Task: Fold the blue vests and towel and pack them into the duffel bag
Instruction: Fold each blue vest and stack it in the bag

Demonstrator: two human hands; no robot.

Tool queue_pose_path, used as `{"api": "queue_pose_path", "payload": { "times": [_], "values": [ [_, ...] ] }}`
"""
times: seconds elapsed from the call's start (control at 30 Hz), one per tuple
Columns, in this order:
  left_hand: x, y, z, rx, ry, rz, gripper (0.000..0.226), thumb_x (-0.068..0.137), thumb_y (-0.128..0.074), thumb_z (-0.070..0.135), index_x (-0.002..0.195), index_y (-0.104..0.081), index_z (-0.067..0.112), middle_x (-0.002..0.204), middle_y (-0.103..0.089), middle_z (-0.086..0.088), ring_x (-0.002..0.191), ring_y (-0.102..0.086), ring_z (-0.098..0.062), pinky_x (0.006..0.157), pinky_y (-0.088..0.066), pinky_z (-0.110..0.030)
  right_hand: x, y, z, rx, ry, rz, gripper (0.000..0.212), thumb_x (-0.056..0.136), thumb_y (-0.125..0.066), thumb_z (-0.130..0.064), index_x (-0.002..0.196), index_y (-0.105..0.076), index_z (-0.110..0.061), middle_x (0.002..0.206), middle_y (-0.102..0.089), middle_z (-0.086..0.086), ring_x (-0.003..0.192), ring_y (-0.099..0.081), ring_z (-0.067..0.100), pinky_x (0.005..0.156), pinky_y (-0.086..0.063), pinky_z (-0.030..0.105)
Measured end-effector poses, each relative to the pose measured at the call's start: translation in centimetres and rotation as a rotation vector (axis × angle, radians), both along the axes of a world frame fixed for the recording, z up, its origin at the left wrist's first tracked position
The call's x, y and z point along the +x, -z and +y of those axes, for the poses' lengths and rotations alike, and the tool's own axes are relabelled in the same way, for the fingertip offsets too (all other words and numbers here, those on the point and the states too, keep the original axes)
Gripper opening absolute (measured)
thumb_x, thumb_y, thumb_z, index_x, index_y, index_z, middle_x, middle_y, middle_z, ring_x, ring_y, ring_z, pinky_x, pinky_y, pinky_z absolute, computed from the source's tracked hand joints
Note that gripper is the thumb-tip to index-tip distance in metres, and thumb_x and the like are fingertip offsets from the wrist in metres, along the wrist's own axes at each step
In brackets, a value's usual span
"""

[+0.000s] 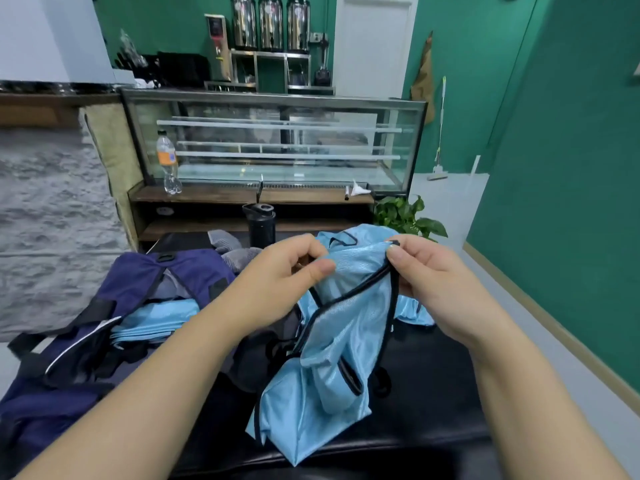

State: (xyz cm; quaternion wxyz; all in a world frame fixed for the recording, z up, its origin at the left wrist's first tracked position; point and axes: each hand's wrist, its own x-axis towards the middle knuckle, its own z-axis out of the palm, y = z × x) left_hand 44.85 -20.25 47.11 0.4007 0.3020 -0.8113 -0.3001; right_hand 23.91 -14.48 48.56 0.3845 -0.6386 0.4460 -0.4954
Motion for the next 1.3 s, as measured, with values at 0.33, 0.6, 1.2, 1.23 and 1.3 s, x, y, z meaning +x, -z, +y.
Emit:
{"api": "queue_pose_path", "payload": {
  "times": [0.33,0.6,1.2,1.23,1.3],
  "values": [
    [-0.1,-14.4,1.0,-0.329,-0.298,-0.09,0.02,0.094,-0.057,0.03,0.074,-0.056,0.025,0.066,-0.053,0.008,0.056,-0.043,-0.002,0.056,-0.033,-0.017,2.7,-10.9,-1.1,-0.201,0.144,0.138,0.025,0.1,-0.044,-0.012,0.098,-0.065,-0.025,0.095,-0.072,-0.001,0.089,-0.067,0.016,0.081,-0.056,0.038],
    [0.3,-23.5,4.0,-0.407,-0.398,-0.237,0.019,0.086,-0.067,0.035,0.076,-0.07,0.02,0.073,-0.068,-0.006,0.057,-0.05,-0.019,0.054,-0.041,-0.03,4.5,-19.0,-0.2,-0.52,0.459,0.632,0.024,0.089,-0.047,-0.002,0.096,-0.064,-0.017,0.082,-0.061,-0.004,0.073,-0.054,0.015,0.058,-0.042,0.02],
    [2.7,-25.8,4.9,-0.461,-0.481,-0.356,0.021,0.091,-0.062,0.026,0.071,-0.062,0.02,0.055,-0.047,0.008,0.048,-0.038,-0.011,0.049,-0.031,-0.024,7.4,-23.6,0.8,-0.308,0.219,0.404,0.024,0.095,-0.046,-0.027,0.076,-0.053,-0.014,0.074,-0.052,0.003,0.071,-0.047,0.017,0.066,-0.036,0.031],
    [2.8,-25.5,4.7,-0.423,-0.479,-0.322,0.024,0.091,-0.061,0.027,0.07,-0.06,0.017,0.054,-0.046,0.006,0.044,-0.036,-0.01,0.044,-0.031,-0.022,7.3,-23.4,0.8,-0.323,0.212,0.427,0.026,0.095,-0.048,-0.033,0.077,-0.056,-0.015,0.075,-0.057,0.002,0.068,-0.05,0.016,0.066,-0.039,0.031],
    [2.8,-24.7,4.3,-0.237,-0.406,-0.156,0.026,0.093,-0.056,0.027,0.074,-0.056,0.01,0.054,-0.041,-0.001,0.039,-0.031,-0.011,0.039,-0.026,-0.019,7.2,-23.1,0.7,-0.353,0.225,0.424,0.024,0.096,-0.051,-0.035,0.081,-0.061,-0.02,0.083,-0.064,0.001,0.072,-0.056,0.015,0.067,-0.043,0.031]
  ]
}}
